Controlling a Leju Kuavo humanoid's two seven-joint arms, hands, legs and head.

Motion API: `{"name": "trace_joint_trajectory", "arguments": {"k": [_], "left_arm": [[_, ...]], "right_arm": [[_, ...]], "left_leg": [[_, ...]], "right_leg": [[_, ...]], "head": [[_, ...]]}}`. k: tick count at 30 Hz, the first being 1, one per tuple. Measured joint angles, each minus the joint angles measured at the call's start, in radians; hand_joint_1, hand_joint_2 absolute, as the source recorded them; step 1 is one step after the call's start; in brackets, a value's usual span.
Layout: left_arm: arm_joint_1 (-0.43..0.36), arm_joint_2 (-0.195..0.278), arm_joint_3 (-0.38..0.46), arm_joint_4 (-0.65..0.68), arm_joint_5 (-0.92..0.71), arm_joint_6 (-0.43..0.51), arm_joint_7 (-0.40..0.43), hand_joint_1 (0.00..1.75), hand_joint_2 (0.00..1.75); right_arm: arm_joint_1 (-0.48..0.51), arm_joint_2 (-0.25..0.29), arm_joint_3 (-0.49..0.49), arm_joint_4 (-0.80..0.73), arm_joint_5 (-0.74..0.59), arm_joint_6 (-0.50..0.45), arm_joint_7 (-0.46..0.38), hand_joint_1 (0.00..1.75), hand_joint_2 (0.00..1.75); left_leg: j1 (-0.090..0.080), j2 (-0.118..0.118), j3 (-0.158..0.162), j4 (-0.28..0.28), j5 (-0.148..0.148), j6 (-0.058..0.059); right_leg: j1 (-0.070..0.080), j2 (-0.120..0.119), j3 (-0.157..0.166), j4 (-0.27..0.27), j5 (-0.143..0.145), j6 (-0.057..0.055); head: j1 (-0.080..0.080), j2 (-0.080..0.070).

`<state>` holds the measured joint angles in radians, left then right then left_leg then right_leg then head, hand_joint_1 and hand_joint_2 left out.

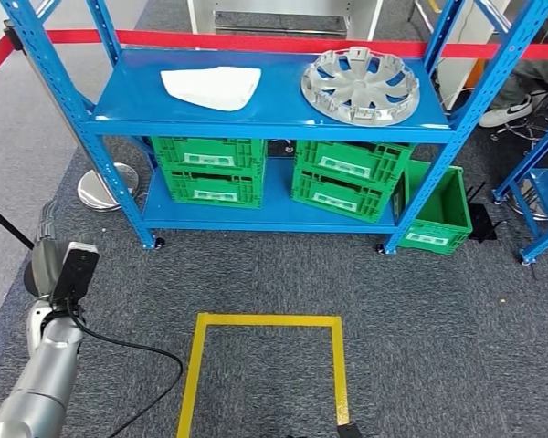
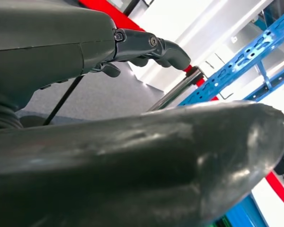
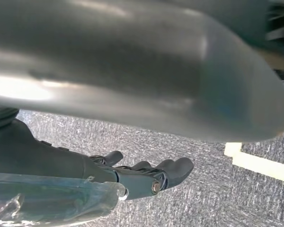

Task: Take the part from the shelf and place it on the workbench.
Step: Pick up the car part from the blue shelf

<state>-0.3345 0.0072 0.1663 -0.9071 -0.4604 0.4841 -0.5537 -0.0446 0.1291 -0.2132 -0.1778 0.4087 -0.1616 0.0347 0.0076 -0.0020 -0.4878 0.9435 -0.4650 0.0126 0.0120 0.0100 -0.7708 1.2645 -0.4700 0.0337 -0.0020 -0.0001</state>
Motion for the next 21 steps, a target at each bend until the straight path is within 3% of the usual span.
{"name": "trace_joint_trajectory", "arguments": {"k": [1,2,4,5,6,11,13,15,16,17,20,21], "left_arm": [[0.000,0.000,0.000,0.000,-0.002,0.000,0.002,0.00,0.00],[0.001,0.000,0.000,0.000,-0.004,0.000,0.004,0.00,0.00],[0.000,-0.001,-0.001,-0.002,-0.004,0.000,0.005,0.00,0.00],[-0.001,-0.002,-0.001,-0.002,-0.005,-0.001,0.005,0.00,0.00],[-0.002,-0.003,-0.001,-0.003,-0.004,-0.002,0.005,0.00,0.00],[-0.003,-0.006,-0.002,-0.006,-0.005,-0.003,0.002,0.00,0.00],[-0.001,-0.008,-0.003,-0.006,-0.005,-0.003,-0.001,0.00,0.00],[0.007,-0.008,-0.003,-0.005,-0.005,-0.003,-0.002,0.00,0.00],[0.012,-0.009,-0.003,-0.004,-0.004,-0.003,-0.002,0.00,0.00],[0.016,-0.009,-0.003,-0.004,-0.004,-0.003,-0.002,0.00,0.00],[0.018,-0.009,-0.003,-0.003,-0.004,-0.004,-0.002,0.00,0.00],[0.017,-0.009,-0.003,-0.003,-0.004,-0.005,-0.002,0.00,0.00]], "right_arm": [[0.001,0.000,0.000,0.000,0.000,0.000,0.000,0.00,0.00],[0.001,0.000,0.000,0.000,0.001,0.000,0.000,0.00,0.00],[0.001,0.000,0.000,0.000,0.002,0.000,0.000,0.00,0.00],[0.001,0.000,0.000,0.000,0.002,0.000,0.001,0.00,0.00],[0.000,0.000,0.000,0.000,0.003,0.000,0.002,0.00,0.00],[-0.002,-0.001,-0.001,0.000,0.005,-0.001,0.015,0.00,0.00],[0.000,-0.001,-0.002,0.001,0.005,-0.001,0.016,0.00,0.00],[0.004,-0.001,-0.002,0.001,0.005,-0.001,0.016,0.00,0.00],[0.007,-0.001,-0.003,0.001,0.005,-0.001,0.017,0.00,0.00],[0.009,-0.001,-0.004,0.001,0.005,-0.001,0.017,0.00,0.00],[0.011,-0.002,-0.008,0.001,0.006,0.001,0.018,0.00,0.00],[0.011,-0.002,-0.008,0.001,0.006,0.001,0.018,0.00,0.00]], "left_leg": [[0.000,-0.001,0.010,0.000,-0.008,0.000],[-0.001,-0.002,0.023,0.000,-0.017,0.000],[-0.002,-0.003,0.053,0.000,-0.040,-0.003],[-0.004,-0.003,0.064,0.000,-0.051,-0.006],[-0.005,-0.003,0.070,0.000,-0.060,-0.011],[-0.007,0.000,0.066,0.013,-0.091,-0.040],[-0.005,0.001,0.014,0.114,-0.144,-0.050],[-0.003,0.001,-0.069,0.251,-0.199,-0.058],[-0.002,0.001,-0.099,0.288,-0.197,-0.060],[0.000,0.001,-0.113,0.288,-0.168,-0.062],[0.007,0.000,-0.089,0.132,-0.010,-0.073],[0.008,-0.001,-0.075,0.081,0.016,-0.071]], "right_leg": [[-0.001,-0.001,-0.022,0.027,0.008,0.000],[-0.001,-0.001,-0.024,0.011,0.038,-0.001],[0.000,-0.001,0.022,-0.118,0.133,-0.011],[0.002,-0.001,0.052,-0.181,0.164,-0.017],[0.004,-0.001,0.076,-0.228,0.175,-0.022],[0.001,0.000,0.107,-0.278,0.133,-0.042],[-0.004,0.001,0.119,-0.288,0.127,-0.048],[-0.005,0.003,0.126,-0.290,0.119,-0.050],[-0.006,0.005,0.131,-0.290,0.115,-0.048],[-0.007,0.006,0.137,-0.289,0.110,-0.046],[-0.011,0.010,0.149,-0.281,0.098,-0.032],[-0.011,0.011,0.147,-0.275,0.095,-0.026]], "head": [[0.002,0.000],[0.003,0.000],[0.005,0.000],[0.004,0.000],[0.004,0.000],[0.002,0.000],[0.001,0.000],[0.001,0.000],[0.001,0.000],[0.001,0.000],[0.000,0.000],[-0.001,0.000]]}}
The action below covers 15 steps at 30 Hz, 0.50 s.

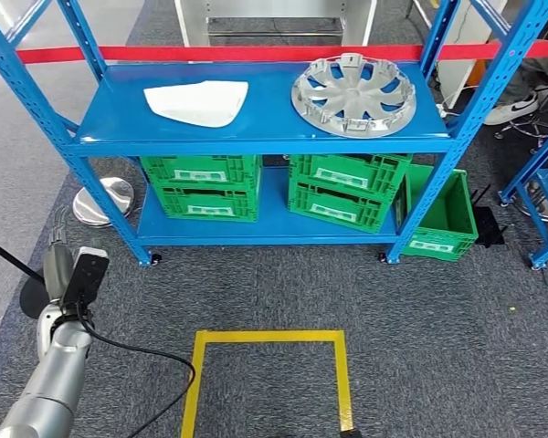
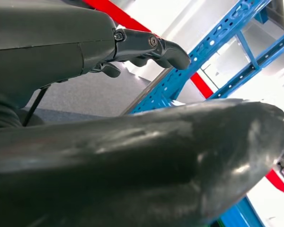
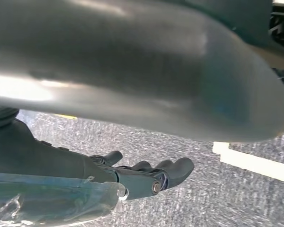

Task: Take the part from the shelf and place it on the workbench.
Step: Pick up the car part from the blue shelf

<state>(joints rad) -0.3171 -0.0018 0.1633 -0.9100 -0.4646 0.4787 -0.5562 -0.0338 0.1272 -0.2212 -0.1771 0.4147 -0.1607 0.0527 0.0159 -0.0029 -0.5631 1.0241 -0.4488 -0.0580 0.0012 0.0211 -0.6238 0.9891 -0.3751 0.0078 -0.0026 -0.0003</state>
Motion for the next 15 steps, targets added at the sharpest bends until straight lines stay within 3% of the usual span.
{"name": "trace_joint_trajectory", "arguments": {"k": [1,3,6,9,11,15], "left_arm": [[0.000,0.000,0.000,0.000,0.000,-0.003,-0.001,0.00,0.00],[-0.001,-0.001,0.000,0.000,0.000,-0.007,-0.003,0.00,0.00],[-0.002,-0.002,0.000,0.000,0.001,-0.010,-0.007,0.00,0.00],[-0.003,-0.001,0.000,-0.001,0.001,-0.011,-0.008,0.00,0.00],[-0.003,-0.001,0.000,-0.005,0.001,-0.011,-0.009,0.00,0.00],[-0.005,-0.001,0.000,-0.017,0.000,-0.009,-0.009,0.00,0.00]], "right_arm": [[-0.002,0.000,0.000,0.000,0.000,0.000,0.000,0.00,0.00],[-0.003,-0.001,-0.002,0.000,0.001,0.000,0.000,0.00,0.00],[-0.005,-0.001,-0.007,0.000,0.003,0.001,0.000,0.00,0.00],[-0.007,-0.001,-0.009,0.000,0.004,0.003,-0.001,0.00,0.00],[-0.008,-0.001,-0.009,0.000,0.004,0.006,-0.004,0.00,0.00],[-0.009,-0.001,-0.010,0.000,0.004,0.009,-0.011,0.00,0.00]], "left_leg": [[0.001,-0.002,0.008,-0.030,0.009,0.006],[0.001,-0.006,0.013,-0.044,0.002,0.022],[-0.001,-0.009,0.014,-0.044,0.003,0.029],[-0.004,-0.009,0.016,-0.044,0.001,0.037],[-0.005,-0.009,0.017,-0.043,0.000,0.039],[-0.007,-0.009,0.017,-0.043,-0.001,0.041]], "right_leg": [[0.002,0.001,-0.003,0.005,-0.003,0.003],[0.007,0.003,-0.008,0.009,-0.003,-0.005],[0.008,0.002,-0.002,0.004,0.002,-0.022],[0.007,0.001,0.003,-0.001,0.004,-0.020],[0.005,0.001,0.004,-0.003,0.005,-0.014],[0.000,0.001,0.007,-0.009,0.004,0.023]], "head": [[0.000,0.000],[0.003,0.000],[0.008,0.000],[0.008,0.000],[0.008,0.000],[0.008,0.000]]}}
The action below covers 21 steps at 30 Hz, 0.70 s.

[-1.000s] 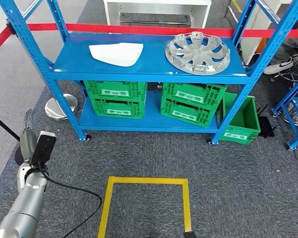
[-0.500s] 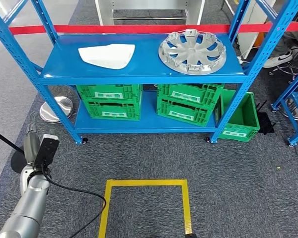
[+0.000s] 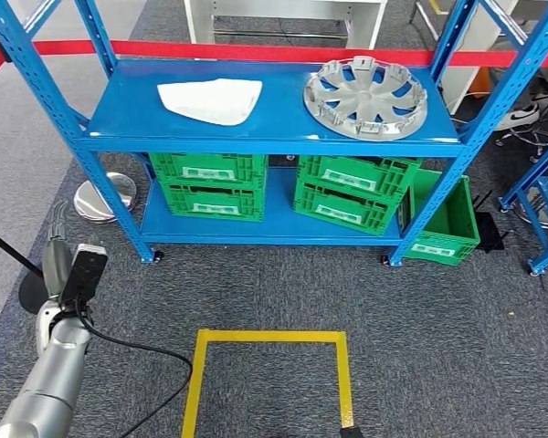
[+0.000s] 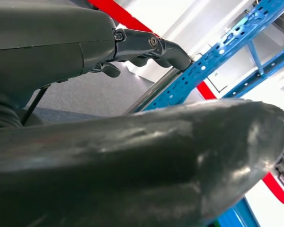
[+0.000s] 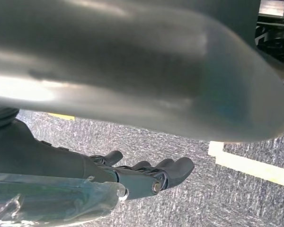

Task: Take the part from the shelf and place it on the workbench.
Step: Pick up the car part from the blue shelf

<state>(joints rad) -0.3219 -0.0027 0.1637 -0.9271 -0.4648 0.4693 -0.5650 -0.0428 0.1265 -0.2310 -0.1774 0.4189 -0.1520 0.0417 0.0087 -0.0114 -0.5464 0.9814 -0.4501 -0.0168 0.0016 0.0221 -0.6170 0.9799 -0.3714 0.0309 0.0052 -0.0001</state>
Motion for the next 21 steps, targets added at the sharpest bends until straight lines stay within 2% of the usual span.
{"name": "trace_joint_trajectory", "arguments": {"k": [1,13,17,19,20,21], "left_arm": [[-0.001,0.000,0.000,-0.003,-0.001,0.000,0.000,0.00,0.00],[-0.024,0.010,0.000,-0.032,-0.015,-0.002,0.026,0.00,0.00],[-0.028,0.014,0.000,-0.038,-0.018,-0.002,0.030,0.00,0.00],[-0.031,0.015,0.000,-0.043,-0.022,-0.003,0.035,0.00,0.00],[-0.031,0.015,0.000,-0.045,-0.025,-0.003,0.037,0.00,0.00],[-0.030,0.015,0.000,-0.047,-0.027,-0.003,0.039,0.00,0.00]], "right_arm": [[0.000,0.000,0.000,0.000,0.000,0.001,-0.002,0.00,0.00],[-0.007,0.005,-0.003,0.000,0.002,0.004,-0.013,0.00,0.00],[-0.010,0.009,-0.004,0.000,0.004,0.004,-0.016,0.00,0.00],[-0.014,0.010,-0.004,-0.002,0.006,0.005,-0.018,0.00,0.00],[-0.016,0.011,-0.004,-0.002,0.006,0.005,-0.020,0.00,0.00],[-0.018,0.011,-0.004,-0.003,0.007,0.005,-0.021,0.00,0.00]], "left_leg": [[0.000,0.000,0.000,0.000,0.000,0.000],[-0.001,0.000,-0.001,-0.002,0.002,0.002],[-0.003,0.002,-0.003,-0.013,0.003,0.010],[0.003,0.003,0.010,-0.031,0.003,0.018],[0.006,0.004,0.022,-0.040,0.004,0.022],[0.009,0.004,0.035,-0.047,0.003,0.024]], "right_leg": [[0.000,0.000,0.000,0.000,0.000,0.004],[0.000,0.000,-0.004,0.001,0.001,0.005],[-0.002,0.000,-0.001,-0.008,0.004,0.012],[0.000,-0.002,-0.003,-0.003,-0.006,0.017],[-0.001,-0.005,-0.013,0.019,-0.022,0.019],[-0.001,-0.008,-0.034,0.064,-0.047,0.022]], "head": [[0.000,0.000],[0.000,0.000],[-0.001,0.000],[0.001,0.000],[0.004,0.000],[0.007,0.000]]}}
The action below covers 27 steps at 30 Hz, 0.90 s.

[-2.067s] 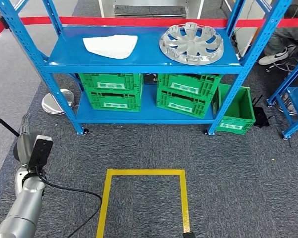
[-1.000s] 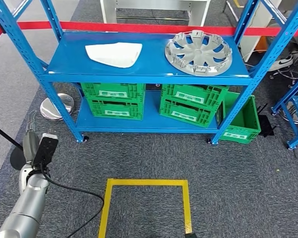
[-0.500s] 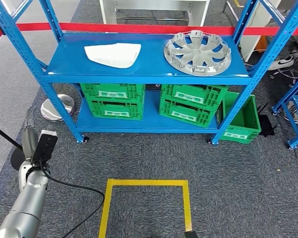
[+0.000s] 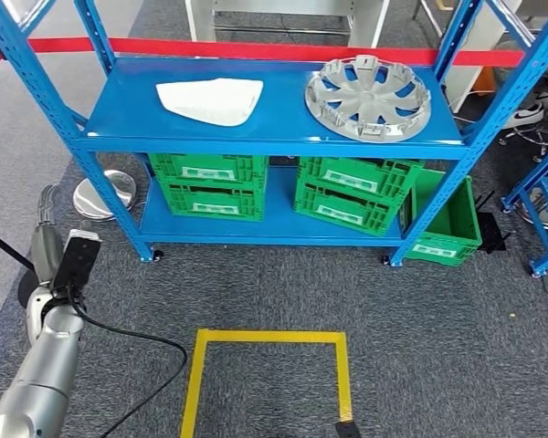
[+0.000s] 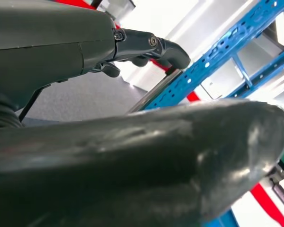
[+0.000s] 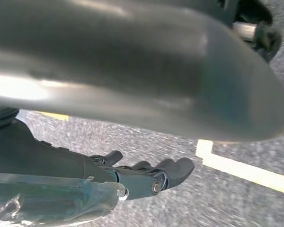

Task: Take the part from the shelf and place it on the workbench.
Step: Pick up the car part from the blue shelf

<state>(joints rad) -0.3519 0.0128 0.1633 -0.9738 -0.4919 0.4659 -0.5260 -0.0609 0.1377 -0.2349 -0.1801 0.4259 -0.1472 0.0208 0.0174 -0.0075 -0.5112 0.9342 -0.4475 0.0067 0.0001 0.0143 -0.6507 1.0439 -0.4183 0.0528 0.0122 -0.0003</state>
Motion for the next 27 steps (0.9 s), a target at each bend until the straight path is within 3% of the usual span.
{"name": "trace_joint_trajectory", "arguments": {"k": [3,4,5,6,8,9,10,13,15,16,18,19,20,21,24,25,27], "left_arm": [[0.011,0.002,0.001,0.000,-0.002,-0.002,0.004,0.00,0.00],[0.015,0.002,0.001,0.000,-0.003,-0.002,0.005,0.00,0.00],[0.017,0.002,0.001,0.000,-0.004,-0.002,0.005,0.00,0.00],[0.018,0.002,0.001,0.000,-0.005,-0.002,0.005,0.00,0.00],[0.017,0.000,0.000,0.000,-0.007,-0.004,0.005,0.00,0.00],[0.015,0.000,0.000,-0.001,-0.008,-0.005,0.005,0.00,0.00],[0.011,0.001,0.000,-0.001,-0.008,-0.006,0.006,0.00,0.00],[-0.012,0.000,-0.001,-0.005,-0.010,-0.009,0.007,0.00,0.00],[-0.019,-0.002,-0.003,-0.006,-0.011,-0.009,0.007,0.00,0.00],[-0.014,-0.003,-0.003,-0.004,-0.010,-0.009,0.007,0.00,0.00],[0.003,-0.005,-0.003,0.002,-0.009,-0.008,0.008,0.00,0.00],[0.009,-0.007,-0.003,0.005,-0.009,-0.008,0.008,0.00,0.00],[0.012,-0.008,-0.003,0.007,-0.009,-0.008,0.008,0.00,0.00],[0.013,-0.008,-0.002,0.008,-0.008,-0.008,0.008,0.00,0.00],[0.016,-0.006,0.000,0.009,-0.008,-0.008,0.008,0.00,0.00],[0.018,-0.005,0.000,0.009,-0.007,-0.008,0.008,0.00,0.00],[0.019,-0.007,0.000,0.009,-0.007,-0.007,0.009,0.00,0.00]], "right_arm": [[0.001,0.001,0.000,0.000,0.001,0.000,-0.001,0.00,0.00],[0.003,0.001,0.000,0.000,0.001,0.000,-0.001,0.00,0.00],[0.004,0.001,0.000,0.000,0.001,0.000,-0.001,0.00,0.00],[0.004,0.001,-0.001,0.000,0.001,0.000,-0.001,0.00,0.00],[0.008,0.002,-0.001,0.002,0.001,0.000,-0.001,0.00,0.00],[0.009,0.003,-0.002,0.003,0.001,0.000,-0.001,0.00,0.00],[0.009,0.004,-0.002,0.004,0.001,0.000,-0.001,0.00,0.00],[-0.001,0.004,-0.003,0.002,0.002,-0.001,-0.001,0.00,0.00],[-0.003,0.005,-0.004,0.001,0.002,-0.001,-0.001,0.00,0.00],[0.000,0.005,-0.004,0.002,0.002,-0.001,-0.001,0.00,0.00],[0.013,0.005,-0.004,0.004,0.002,-0.001,0.000,0.00,0.00],[0.019,0.005,-0.004,0.006,0.002,-0.001,0.002,0.00,0.00],[0.023,0.005,-0.004,0.006,0.002,0.000,0.002,0.00,0.00],[0.024,0.005,-0.004,0.007,0.002,0.000,0.003,0.00,0.00],[0.023,0.006,-0.004,0.007,0.002,0.000,0.003,0.00,0.00],[0.022,0.006,-0.004,0.007,0.002,0.000,0.003,0.00,0.00],[0.019,0.005,-0.004,0.007,0.002,0.000,0.004,0.00,0.00]], "left_leg": [[0.002,0.000,0.034,-0.008,-0.021,0.000],[0.003,-0.002,0.047,-0.008,-0.032,-0.003],[0.005,-0.003,0.063,-0.008,-0.044,-0.006],[0.008,-0.005,0.081,-0.008,-0.059,-0.011],[0.011,-0.007,0.114,-0.006,-0.092,-0.025],[0.010,-0.007,0.126,-0.007,-0.107,-0.033],[0.009,-0.007,0.136,-0.011,-0.117,-0.042],[0.013,-0.005,0.151,-0.010,-0.120,-0.061],[0.014,-0.002,0.117,0.067,-0.132,-0.067],[0.013,-0.001,0.088,0.126,-0.155,-0.068],[0.011,0.000,0.036,0.218,-0.230,-0.067],[0.010,0.000,0.015,0.235,-0.256,-0.064],[0.009,0.000,-0.003,0.230,-0.257,-0.061],[0.008,0.000,-0.017,0.201,-0.223,-0.059],[0.007,0.005,-0.048,0.057,-0.017,-0.052],[0.006,0.005,-0.055,0.030,0.022,-0.049],[0.006,0.001,-0.061,0.021,0.032,-0.045]], "right_leg": [[-0.006,-0.005,-0.095,0.191,-0.079,0.008],[-0.008,-0.005,-0.115,0.215,-0.088,0.010],[-0.009,-0.005,-0.120,0.202,-0.080,0.011],[-0.011,-0.006,-0.113,0.156,-0.054,0.012],[-0.015,-0.012,-0.095,0.024,0.057,0.013],[-0.016,-0.014,-0.089,-0.021,0.104,0.007],[-0.015,-0.015,-0.087,-0.044,0.131,-0.001],[-0.011,-0.012,-0.077,-0.041,0.107,-0.031],[-0.013,-0.007,-0.054,-0.048,0.090,-0.043],[-0.013,-0.003,-0.037,-0.054,0.082,-0.047],[-0.011,0.001,0.003,-0.066,0.061,-0.052],[-0.010,0.003,0.023,-0.071,0.053,-0.052],[-0.009,0.004,0.039,-0.074,0.045,-0.051],[-0.009,0.006,0.052,-0.076,0.038,-0.050],[-0.008,0.012,0.064,-0.072,0.023,-0.037],[-0.007,0.013,0.062,-0.068,0.019,-0.030],[-0.004,0.014,0.057,-0.063,0.012,-0.022]], "head": [[0.005,0.000],[0.005,0.000],[0.005,0.000],[0.005,0.000],[0.011,0.000],[0.012,0.000],[0.013,0.000],[0.007,0.000],[0.005,0.000],[0.003,0.000],[0.000,0.000],[0.000,0.000],[0.000,0.000],[-0.001,0.000],[-0.004,0.000],[-0.005,0.000],[-0.005,0.000]]}}
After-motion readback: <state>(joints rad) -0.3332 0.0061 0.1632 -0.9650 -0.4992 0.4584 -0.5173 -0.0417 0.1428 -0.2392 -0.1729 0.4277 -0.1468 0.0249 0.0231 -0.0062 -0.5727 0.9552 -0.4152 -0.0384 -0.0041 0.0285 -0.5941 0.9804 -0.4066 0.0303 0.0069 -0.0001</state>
